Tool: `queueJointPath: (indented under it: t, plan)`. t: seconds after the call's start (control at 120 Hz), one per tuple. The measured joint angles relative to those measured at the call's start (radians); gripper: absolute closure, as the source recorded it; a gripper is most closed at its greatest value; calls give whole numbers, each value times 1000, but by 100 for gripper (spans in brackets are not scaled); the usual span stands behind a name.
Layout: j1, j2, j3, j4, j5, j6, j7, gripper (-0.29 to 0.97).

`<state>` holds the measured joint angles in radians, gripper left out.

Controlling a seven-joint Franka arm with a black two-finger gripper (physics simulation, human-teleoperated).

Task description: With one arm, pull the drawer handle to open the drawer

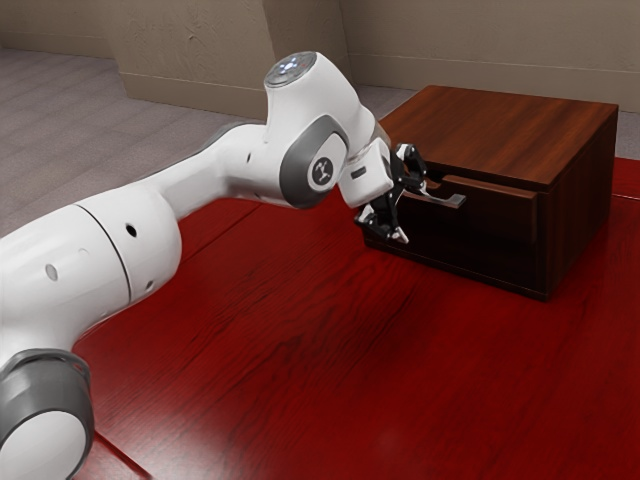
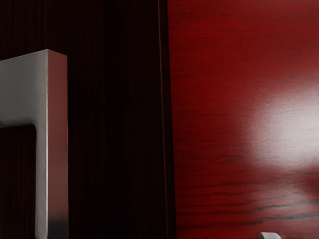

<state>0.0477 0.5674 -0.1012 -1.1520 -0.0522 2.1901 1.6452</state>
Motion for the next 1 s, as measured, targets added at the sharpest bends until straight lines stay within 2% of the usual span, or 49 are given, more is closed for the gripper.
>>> queueJointPath:
  t: [0.083,0.292,0.508,0.617,0.8,1.0]
  plan:
    - [0,-1,-1,0,3,4,-6,25]
    - [0,-56,1,-61,2,7,-26,48]
    - [1,-90,2,-120,-1,13,-44,52]
    - [1,-104,2,-127,-1,12,-52,65]
    - [2,-130,3,-164,-2,9,-63,62]
    - [2,-174,6,-222,-1,9,-74,63]
